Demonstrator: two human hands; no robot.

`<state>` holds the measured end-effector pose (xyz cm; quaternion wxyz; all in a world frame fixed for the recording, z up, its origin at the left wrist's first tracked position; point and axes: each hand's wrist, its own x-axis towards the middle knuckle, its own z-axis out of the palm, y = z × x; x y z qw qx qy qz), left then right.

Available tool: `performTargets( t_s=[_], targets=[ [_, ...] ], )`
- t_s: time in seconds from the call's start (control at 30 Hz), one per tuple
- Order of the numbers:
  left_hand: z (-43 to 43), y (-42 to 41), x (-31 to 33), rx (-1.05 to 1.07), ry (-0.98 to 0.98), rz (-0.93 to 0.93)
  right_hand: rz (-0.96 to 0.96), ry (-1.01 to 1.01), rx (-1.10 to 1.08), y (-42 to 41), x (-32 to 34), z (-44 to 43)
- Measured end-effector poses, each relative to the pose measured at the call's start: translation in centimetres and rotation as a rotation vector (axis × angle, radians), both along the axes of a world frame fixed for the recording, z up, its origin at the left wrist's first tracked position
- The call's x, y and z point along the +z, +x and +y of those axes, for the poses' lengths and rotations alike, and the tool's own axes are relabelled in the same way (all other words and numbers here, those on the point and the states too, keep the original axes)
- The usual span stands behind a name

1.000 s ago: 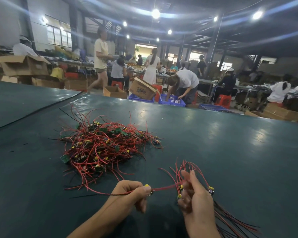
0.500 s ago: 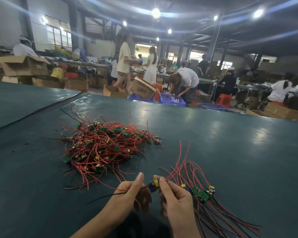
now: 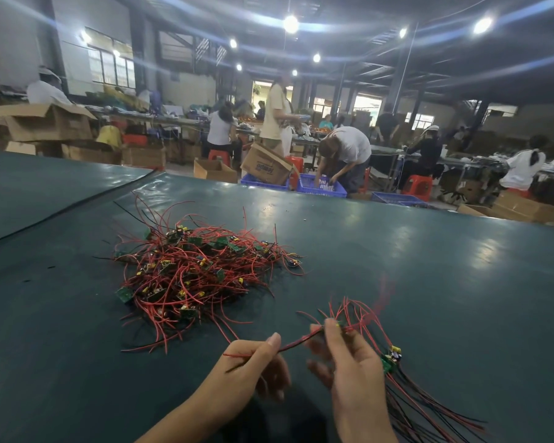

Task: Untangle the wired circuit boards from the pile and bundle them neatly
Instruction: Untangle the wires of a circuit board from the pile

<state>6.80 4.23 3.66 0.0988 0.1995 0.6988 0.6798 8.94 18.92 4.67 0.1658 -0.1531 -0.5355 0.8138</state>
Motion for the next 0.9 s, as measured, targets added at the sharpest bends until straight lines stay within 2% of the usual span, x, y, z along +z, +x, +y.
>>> performTargets(
  t_s=[0.07, 0.2, 0.33, 0.43, 0.53, 0.6, 0.8, 0.9],
  targets=[
    [-0.1, -0.1, 0.1, 0.001, -0.016, 0.028, 0.035, -0.164, -0.081, -0.1, 0.6, 1.1],
    [-0.3, -0.3, -0.2, -0.027, -0.049, 0.056, 0.1, -0.331, -0.152, -0.2, 1.3, 3.2],
    [-0.4, -0.5, -0.4, -0.037, -0.095, 0.075, 0.064, -0.3, -0.152, -0.3, 1.1, 4.4],
    [-1.1, -0.9, -0.8, 0.109, -0.276, 0.221, -0.035, -0.024, -0.143, -0.5, 0.1, 5.0],
    [-2.5, -2.0, -1.8, 0.359, -0.628, 0.608, -0.146, 0.508, -0.189, -0.4, -0.6, 5.4],
    [-3.5, -2.8, -2.1, 0.452, -0.773, 0.746, -0.205, 0.868, -0.233, 0.0, -0.9, 5.6],
    [-6.3, -5.1, -2.6, 0.695, -1.068, 0.688, -0.331, 1.359, -0.235, 0.9, -0.4, 5.2],
    [-7.6, -5.8, -2.8, 0.723, -1.16, 0.576, -0.38, 1.461, -0.219, 1.0, -0.5, 5.3]
  ],
)
